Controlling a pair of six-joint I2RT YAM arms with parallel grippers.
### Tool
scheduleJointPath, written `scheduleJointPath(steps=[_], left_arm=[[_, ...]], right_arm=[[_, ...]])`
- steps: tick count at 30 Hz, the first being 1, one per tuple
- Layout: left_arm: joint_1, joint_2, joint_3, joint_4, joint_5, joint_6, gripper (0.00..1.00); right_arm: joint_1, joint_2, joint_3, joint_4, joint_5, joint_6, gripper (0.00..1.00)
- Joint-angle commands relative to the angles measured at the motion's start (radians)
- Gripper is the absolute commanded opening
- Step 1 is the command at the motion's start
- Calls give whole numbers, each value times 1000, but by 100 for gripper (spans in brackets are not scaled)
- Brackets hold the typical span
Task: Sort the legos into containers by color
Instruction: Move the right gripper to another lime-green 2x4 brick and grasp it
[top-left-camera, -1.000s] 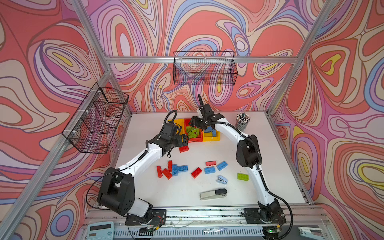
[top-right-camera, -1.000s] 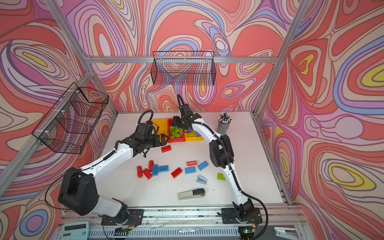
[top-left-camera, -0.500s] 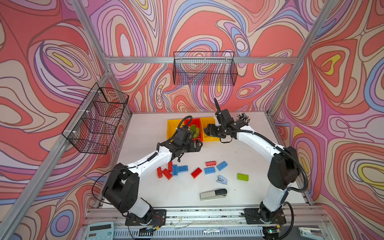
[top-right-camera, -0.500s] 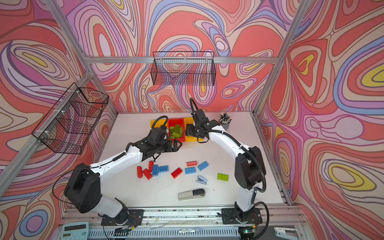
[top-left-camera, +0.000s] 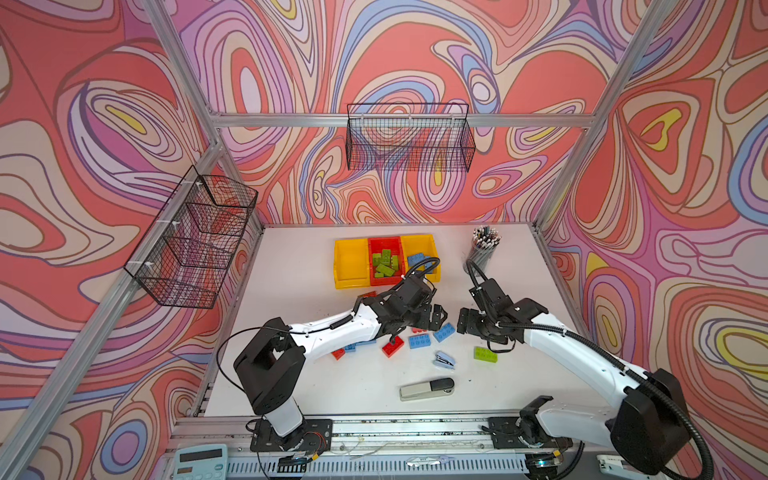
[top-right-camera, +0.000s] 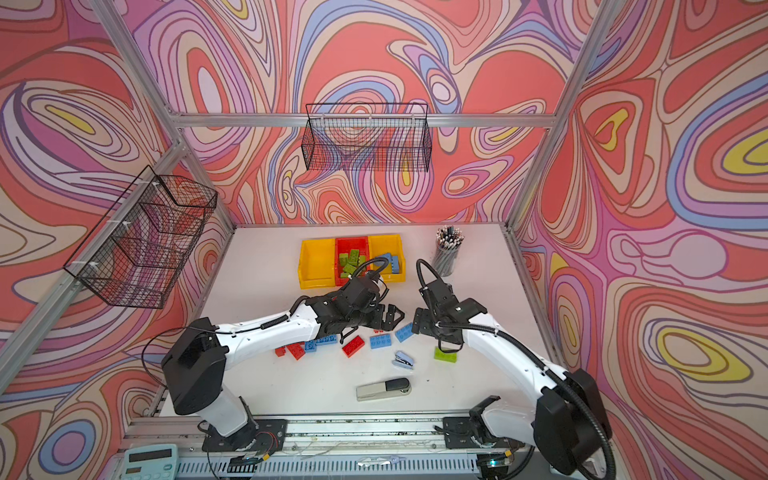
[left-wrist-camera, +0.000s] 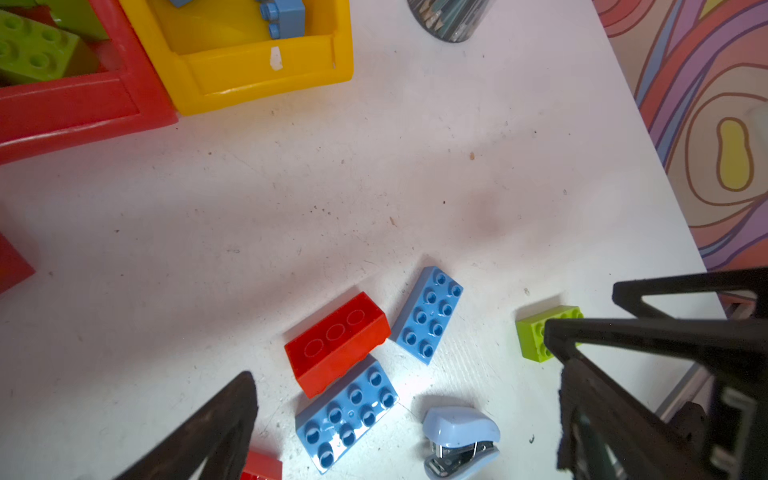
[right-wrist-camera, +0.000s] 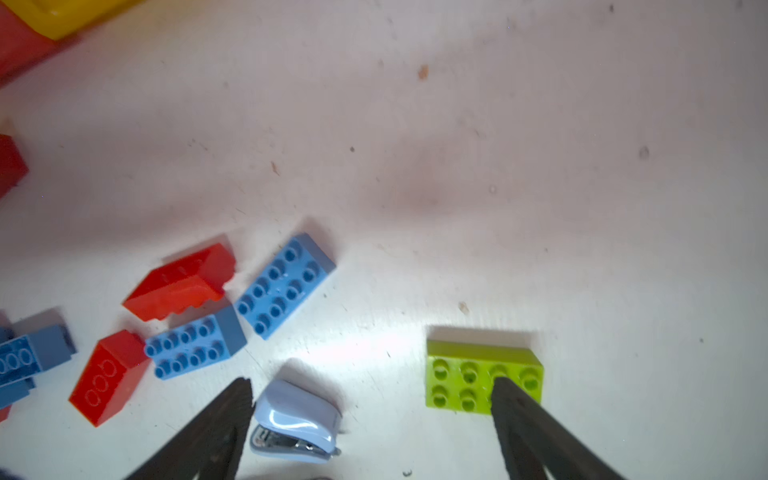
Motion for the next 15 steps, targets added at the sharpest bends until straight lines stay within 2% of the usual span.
scheduleJointPath(steps=[1,6,8,15], left_arm=[[-23,1,23,-14,-40,-29,100],[-49,-7,25,-21,-69,-36,100],[-53,-2,38,-23,-76,-33,100],[-55,14,60,-22,-95,-28,100]], right_arm=[[-5,-53,-82,-42,30,82,95],[-8,-85,-134,-34,50,85,97],[-17,-61,-128,-52,83,92,98],[-48,52,-136,-8,57,63,98]])
